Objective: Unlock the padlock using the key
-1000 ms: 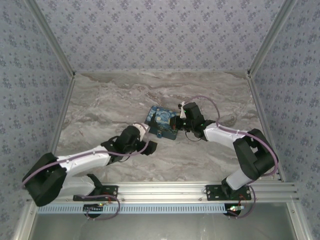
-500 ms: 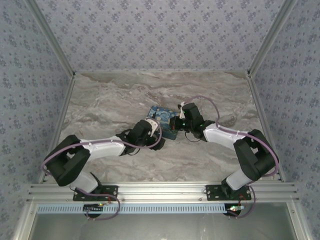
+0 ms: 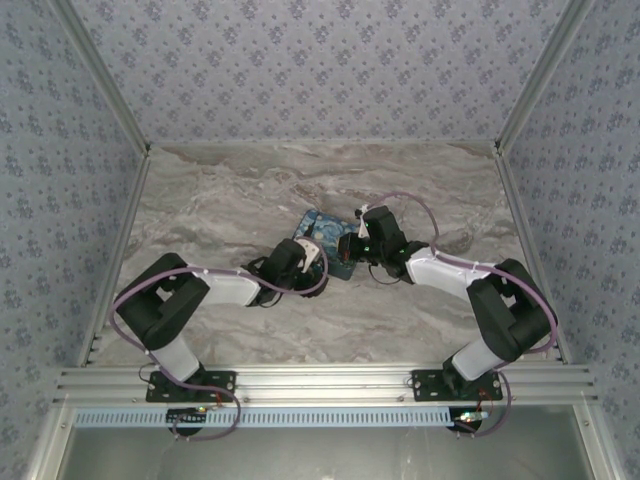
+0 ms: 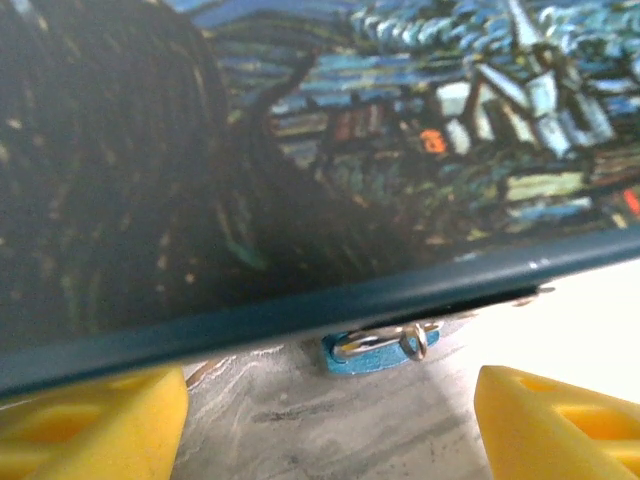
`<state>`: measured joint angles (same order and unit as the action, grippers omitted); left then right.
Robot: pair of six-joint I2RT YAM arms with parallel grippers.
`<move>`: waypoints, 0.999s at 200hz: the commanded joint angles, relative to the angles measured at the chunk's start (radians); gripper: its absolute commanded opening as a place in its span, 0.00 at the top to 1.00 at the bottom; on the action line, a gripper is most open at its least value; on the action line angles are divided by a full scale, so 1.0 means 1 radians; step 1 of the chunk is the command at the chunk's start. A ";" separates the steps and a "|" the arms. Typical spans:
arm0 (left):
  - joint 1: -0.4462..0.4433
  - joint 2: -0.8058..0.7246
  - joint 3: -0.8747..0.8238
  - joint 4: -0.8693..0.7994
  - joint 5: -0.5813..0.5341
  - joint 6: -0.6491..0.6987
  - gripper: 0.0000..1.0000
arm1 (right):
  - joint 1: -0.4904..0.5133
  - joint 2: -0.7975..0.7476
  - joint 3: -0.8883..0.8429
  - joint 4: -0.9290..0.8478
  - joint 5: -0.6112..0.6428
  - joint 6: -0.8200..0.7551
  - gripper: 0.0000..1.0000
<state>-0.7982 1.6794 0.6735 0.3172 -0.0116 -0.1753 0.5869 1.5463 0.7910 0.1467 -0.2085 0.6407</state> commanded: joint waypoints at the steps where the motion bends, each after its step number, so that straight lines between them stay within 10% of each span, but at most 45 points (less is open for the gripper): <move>1: 0.003 0.026 0.015 0.101 0.004 0.015 0.25 | 0.013 0.021 -0.018 -0.140 0.032 0.017 1.00; 200: 0.012 0.028 0.075 0.124 0.140 -0.065 0.59 | 0.014 0.010 -0.018 -0.144 0.041 0.015 1.00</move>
<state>-0.7925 1.7245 0.7124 0.3828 0.0868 -0.2207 0.5919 1.5444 0.7921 0.1444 -0.1967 0.6476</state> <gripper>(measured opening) 0.436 0.053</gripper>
